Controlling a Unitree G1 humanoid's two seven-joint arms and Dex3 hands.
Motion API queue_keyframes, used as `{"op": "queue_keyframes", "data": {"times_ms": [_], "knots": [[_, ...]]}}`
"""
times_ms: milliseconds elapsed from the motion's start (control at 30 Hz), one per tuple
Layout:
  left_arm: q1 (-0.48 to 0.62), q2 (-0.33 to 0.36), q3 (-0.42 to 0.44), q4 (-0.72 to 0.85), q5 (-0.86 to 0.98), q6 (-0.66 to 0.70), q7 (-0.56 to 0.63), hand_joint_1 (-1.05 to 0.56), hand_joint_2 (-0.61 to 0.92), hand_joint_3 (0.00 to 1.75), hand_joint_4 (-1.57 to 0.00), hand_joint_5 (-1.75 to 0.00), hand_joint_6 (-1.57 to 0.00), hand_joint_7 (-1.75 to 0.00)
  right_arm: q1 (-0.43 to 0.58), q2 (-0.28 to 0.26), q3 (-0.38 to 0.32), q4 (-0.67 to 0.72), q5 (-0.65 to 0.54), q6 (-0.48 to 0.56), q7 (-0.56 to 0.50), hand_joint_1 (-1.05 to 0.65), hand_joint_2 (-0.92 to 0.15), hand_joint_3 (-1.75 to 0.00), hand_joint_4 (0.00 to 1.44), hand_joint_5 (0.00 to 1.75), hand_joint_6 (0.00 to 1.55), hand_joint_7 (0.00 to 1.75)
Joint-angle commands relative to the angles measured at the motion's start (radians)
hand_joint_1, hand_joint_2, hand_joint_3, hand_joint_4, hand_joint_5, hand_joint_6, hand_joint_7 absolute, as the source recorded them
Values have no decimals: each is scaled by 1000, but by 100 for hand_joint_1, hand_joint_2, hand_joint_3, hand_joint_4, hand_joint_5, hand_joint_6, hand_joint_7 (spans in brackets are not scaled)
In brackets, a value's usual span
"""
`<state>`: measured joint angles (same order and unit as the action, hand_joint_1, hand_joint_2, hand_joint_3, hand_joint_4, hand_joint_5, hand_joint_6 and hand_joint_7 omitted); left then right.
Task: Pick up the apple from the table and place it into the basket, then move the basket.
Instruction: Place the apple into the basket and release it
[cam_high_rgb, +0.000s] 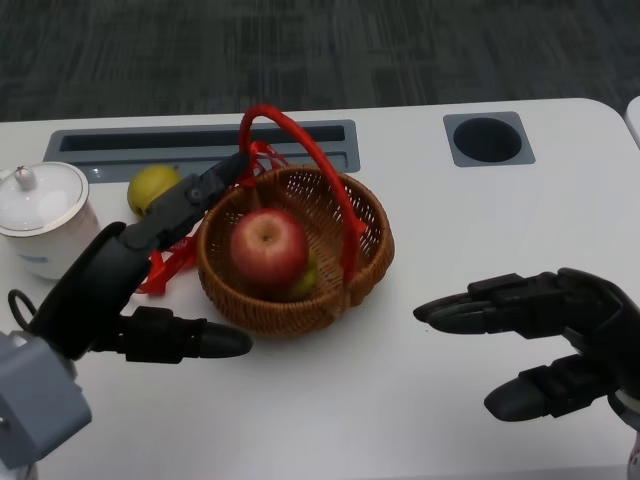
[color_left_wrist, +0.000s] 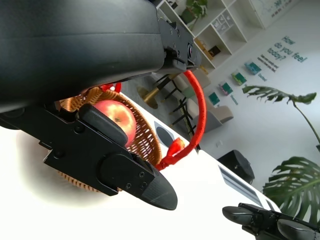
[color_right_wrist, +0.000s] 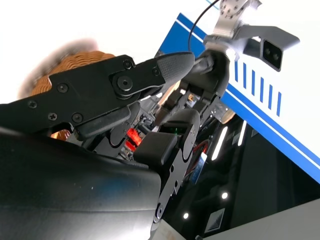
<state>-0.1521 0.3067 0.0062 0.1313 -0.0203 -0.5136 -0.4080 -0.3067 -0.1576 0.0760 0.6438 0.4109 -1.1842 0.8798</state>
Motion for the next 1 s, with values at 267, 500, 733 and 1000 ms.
{"op": "queue_keyframes", "data": {"times_ms": [267,500,733,1000], "knots": [[29,28,23,-3,-59,-28,-28,-67,77,0,-33,-5,-31,-4,-92,6,-39,134,-21,-44,-6,-43,-92,-1,93,1,84,0],[47,41,17,-43,-74,-13,-53,-65,76,0,-42,-4,-39,-3,-102,2,-35,140,-40,-57,-10,-45,-92,-3,92,0,83,0],[122,77,49,-129,-112,5,-81,-63,77,0,-51,-5,-47,-4,-173,-9,-45,222,-47,-74,9,-44,-92,-4,89,0,80,0],[228,76,99,-203,-169,-46,-81,-59,76,0,-54,-3,-51,-2,-311,-13,-77,416,-156,-116,-30,-53,-92,-4,82,0,75,0]]}}
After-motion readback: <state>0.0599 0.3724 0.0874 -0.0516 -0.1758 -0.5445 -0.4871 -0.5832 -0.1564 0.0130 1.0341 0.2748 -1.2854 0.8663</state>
